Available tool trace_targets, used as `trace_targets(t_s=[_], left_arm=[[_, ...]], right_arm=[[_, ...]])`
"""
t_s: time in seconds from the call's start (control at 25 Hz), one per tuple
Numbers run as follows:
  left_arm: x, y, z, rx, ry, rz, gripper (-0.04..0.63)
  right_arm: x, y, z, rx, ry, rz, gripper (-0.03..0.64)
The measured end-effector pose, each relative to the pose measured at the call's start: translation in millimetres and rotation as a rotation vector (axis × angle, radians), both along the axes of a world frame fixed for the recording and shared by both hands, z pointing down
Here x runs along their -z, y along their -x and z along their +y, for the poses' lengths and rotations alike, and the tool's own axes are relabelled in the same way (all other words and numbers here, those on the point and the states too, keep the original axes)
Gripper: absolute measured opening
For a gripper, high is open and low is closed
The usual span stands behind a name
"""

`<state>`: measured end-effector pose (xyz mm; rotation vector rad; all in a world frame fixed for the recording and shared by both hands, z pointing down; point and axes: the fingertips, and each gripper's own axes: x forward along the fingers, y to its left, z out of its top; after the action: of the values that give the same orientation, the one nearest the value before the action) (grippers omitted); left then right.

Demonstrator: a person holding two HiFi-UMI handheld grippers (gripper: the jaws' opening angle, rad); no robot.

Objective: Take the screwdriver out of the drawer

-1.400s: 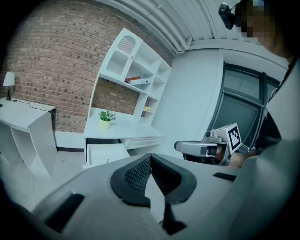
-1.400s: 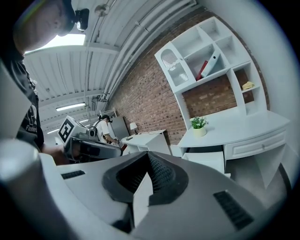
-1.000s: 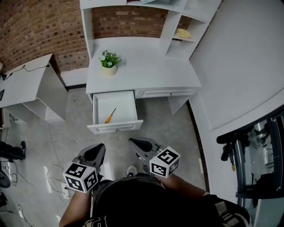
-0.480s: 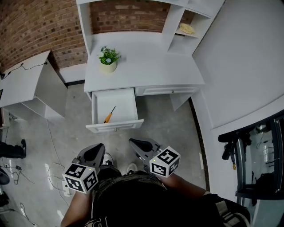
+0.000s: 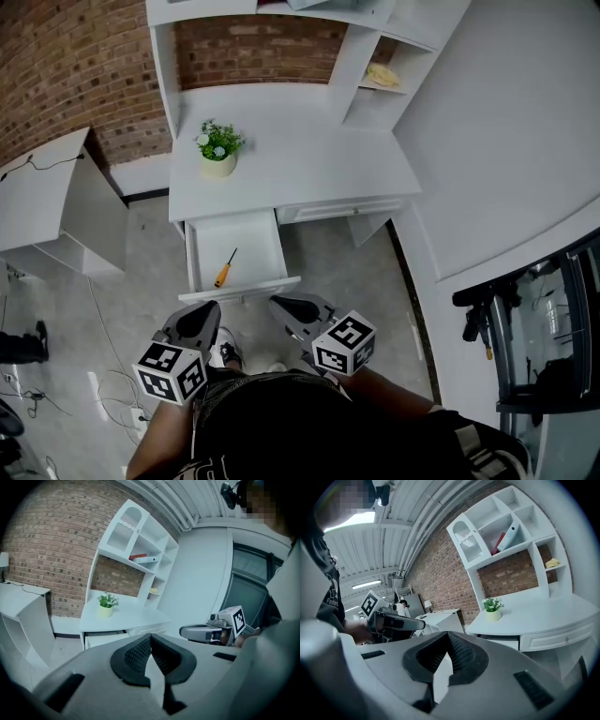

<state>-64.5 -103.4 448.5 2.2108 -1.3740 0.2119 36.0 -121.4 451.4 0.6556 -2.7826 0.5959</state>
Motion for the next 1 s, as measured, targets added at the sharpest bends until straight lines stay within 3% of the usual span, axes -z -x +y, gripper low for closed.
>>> trace_targets(t_s=[0.48,1.0], left_arm=[[-17.4,64.6,-82.4,-0.105,0.001,-0.055,0.020],[-68.4,109.8,-120.9,-0.266,0.101,-0.067,0.020]], right_arm=[[-3.1,62.4,-72.1,-0.090,-0.020,0.056,0.005],[-17.9,104.1,-102.2,-0.211,0.018,0.128,0.005]])
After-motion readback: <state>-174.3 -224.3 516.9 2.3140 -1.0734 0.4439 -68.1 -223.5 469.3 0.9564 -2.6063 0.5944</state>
